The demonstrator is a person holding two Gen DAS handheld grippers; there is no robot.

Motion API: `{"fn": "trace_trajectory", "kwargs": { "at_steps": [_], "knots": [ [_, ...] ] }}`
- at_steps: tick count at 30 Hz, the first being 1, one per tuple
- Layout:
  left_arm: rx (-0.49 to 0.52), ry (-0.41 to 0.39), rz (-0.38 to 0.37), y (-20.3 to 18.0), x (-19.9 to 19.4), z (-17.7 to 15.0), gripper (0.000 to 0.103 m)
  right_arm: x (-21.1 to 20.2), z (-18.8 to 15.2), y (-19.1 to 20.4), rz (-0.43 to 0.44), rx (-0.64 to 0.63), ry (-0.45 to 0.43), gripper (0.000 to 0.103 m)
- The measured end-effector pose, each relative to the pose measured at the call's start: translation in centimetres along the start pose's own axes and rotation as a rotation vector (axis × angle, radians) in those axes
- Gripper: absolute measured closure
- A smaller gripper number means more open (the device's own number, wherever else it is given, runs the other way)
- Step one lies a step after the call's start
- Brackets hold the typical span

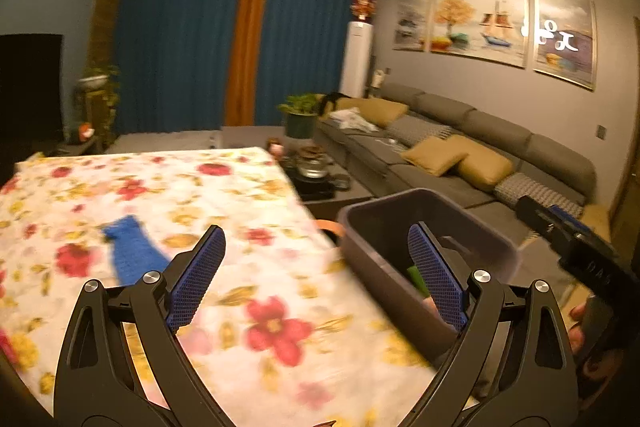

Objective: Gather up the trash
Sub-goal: 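Move both open grippers back from the bin to the bed, then grasp the pink plastic bag with the left gripper while the right grasps the blue mesh sleeve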

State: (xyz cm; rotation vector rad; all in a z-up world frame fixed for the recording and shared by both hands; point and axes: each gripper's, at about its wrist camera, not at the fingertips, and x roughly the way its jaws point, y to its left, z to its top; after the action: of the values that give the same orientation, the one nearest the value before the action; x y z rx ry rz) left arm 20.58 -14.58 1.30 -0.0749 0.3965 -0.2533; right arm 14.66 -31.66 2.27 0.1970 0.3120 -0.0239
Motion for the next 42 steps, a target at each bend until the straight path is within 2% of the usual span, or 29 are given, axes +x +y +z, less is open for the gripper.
{"fn": "trace_trajectory", "kwargs": {
  "at_steps": [4, 7, 9, 15, 19, 24, 26, 31, 33, 34, 36, 39, 41, 42],
  "knots": [
    [-0.001, -0.001, 0.087, 3.5, -2.4, -0.5, 0.012, -0.1, -0.4, 2.6, 0.048, -0.033, 0.01, 0.02],
    [-0.006, 0.004, 0.183, 7.2, -4.6, -1.5, 0.012, 0.1, -0.9, 5.0, 0.087, -0.064, 0.024, 0.02],
    [-0.026, 0.013, 0.261, 9.9, -6.1, -2.1, 0.012, 0.3, -1.3, 6.8, 0.115, -0.08, 0.036, 0.02],
    [-0.099, 0.02, 0.425, 17.6, -11.3, -4.3, 0.012, 0.6, -2.3, 12.0, 0.185, -0.124, 0.06, 0.02],
    [-0.134, 0.041, 0.498, 21.3, -14.3, -5.9, 0.012, 0.6, -3.0, 15.4, 0.232, -0.152, 0.069, 0.02],
    [-0.164, 0.08, 0.524, 24.6, -16.1, -7.6, 0.012, 0.5, -4.0, 19.2, 0.292, -0.178, 0.083, 0.02],
    [-0.164, 0.097, 0.513, 25.3, -16.0, -8.2, 0.012, 0.4, -4.2, 20.5, 0.309, -0.187, 0.086, 0.02],
    [-0.204, 0.209, 0.449, 27.4, -13.9, -8.8, 0.017, 0.2, -4.7, 22.0, 0.329, -0.201, 0.098, 0.02],
    [-0.197, 0.244, 0.456, 27.9, -13.0, -8.8, 0.024, 0.3, -4.8, 22.3, 0.329, -0.205, 0.1, 0.02],
    [-0.195, 0.266, 0.436, 28.1, -12.4, -8.8, 0.026, 0.3, -4.8, 22.4, 0.328, -0.207, 0.099, 0.02],
    [-0.197, 0.312, 0.424, 28.6, -11.5, -9.1, 0.038, 0.6, -4.8, 22.7, 0.326, -0.21, 0.101, 0.02],
    [-0.22, 0.39, 0.396, 29.4, -10.0, -9.7, 0.05, 1.2, -4.8, 22.8, 0.327, -0.207, 0.112, 0.02],
    [-0.223, 0.397, 0.385, 29.7, -9.7, -9.7, 0.055, 1.5, -4.9, 23.0, 0.327, -0.212, 0.116, 0.02],
    [-0.218, 0.396, 0.381, 29.7, -9.6, -9.7, 0.064, 1.7, -5.0, 23.2, 0.326, -0.22, 0.119, 0.02]
  ]
}}
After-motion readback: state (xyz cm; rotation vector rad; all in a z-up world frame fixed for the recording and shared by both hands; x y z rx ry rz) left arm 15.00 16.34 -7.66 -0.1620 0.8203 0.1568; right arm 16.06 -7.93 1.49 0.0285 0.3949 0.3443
